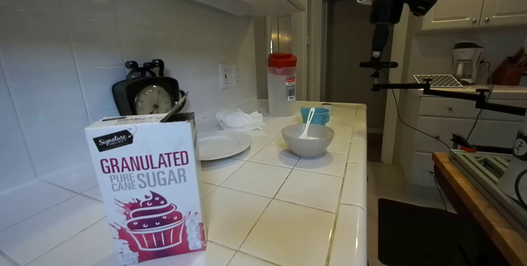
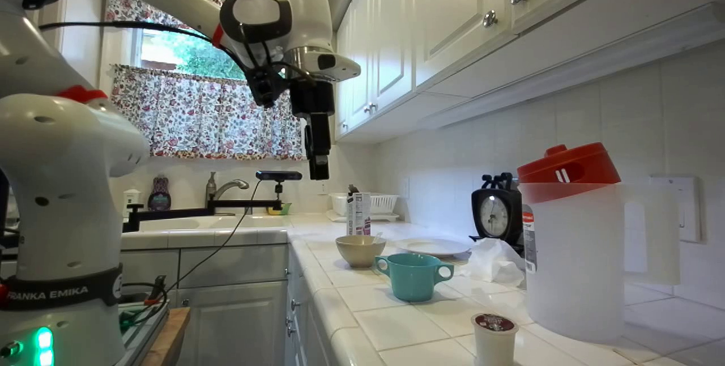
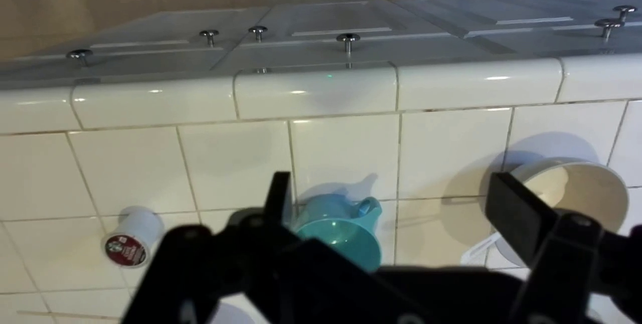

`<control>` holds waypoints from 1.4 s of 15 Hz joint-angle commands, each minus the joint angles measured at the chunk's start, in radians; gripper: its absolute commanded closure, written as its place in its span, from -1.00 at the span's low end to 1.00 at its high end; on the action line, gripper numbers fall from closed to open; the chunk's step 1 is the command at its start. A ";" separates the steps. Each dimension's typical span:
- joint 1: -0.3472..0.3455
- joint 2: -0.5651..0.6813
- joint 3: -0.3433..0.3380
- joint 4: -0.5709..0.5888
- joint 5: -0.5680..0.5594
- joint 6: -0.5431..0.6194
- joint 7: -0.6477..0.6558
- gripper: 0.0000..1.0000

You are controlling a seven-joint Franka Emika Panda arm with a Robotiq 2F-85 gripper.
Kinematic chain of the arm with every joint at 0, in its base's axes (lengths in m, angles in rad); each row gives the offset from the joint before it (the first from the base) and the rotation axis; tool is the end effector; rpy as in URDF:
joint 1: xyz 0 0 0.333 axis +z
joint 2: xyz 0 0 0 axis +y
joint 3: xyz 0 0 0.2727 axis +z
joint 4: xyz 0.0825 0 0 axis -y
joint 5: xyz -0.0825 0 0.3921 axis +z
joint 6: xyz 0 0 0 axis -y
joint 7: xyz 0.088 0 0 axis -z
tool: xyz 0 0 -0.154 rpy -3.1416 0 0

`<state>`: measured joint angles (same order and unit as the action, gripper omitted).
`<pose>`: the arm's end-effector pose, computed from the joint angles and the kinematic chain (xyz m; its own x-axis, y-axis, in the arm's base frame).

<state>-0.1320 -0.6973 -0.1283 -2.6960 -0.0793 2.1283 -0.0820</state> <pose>0.3742 -0.0973 0.3641 0.9852 -0.1148 0.1271 -0.1158 -0.9933 0.0002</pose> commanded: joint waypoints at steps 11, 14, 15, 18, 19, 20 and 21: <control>-0.003 0.000 -0.031 0.003 -0.006 0.034 -0.079 -1.00; 0.003 0.010 -0.040 0.006 -0.009 0.065 -0.101 -1.00; 0.008 0.013 -0.052 0.009 -0.008 0.082 -0.123 -1.00; 0.021 0.022 -0.091 0.008 -0.003 0.150 -0.200 -1.00; 0.028 0.029 -0.111 0.011 0.005 0.168 -0.234 -1.00; 0.032 0.041 -0.127 0.017 0.008 0.182 -0.261 -1.00; 0.040 0.051 -0.146 0.025 0.016 0.189 -0.291 -1.00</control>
<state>-0.1272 -0.6786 -0.2171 -2.6936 -0.0849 2.2875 -0.2721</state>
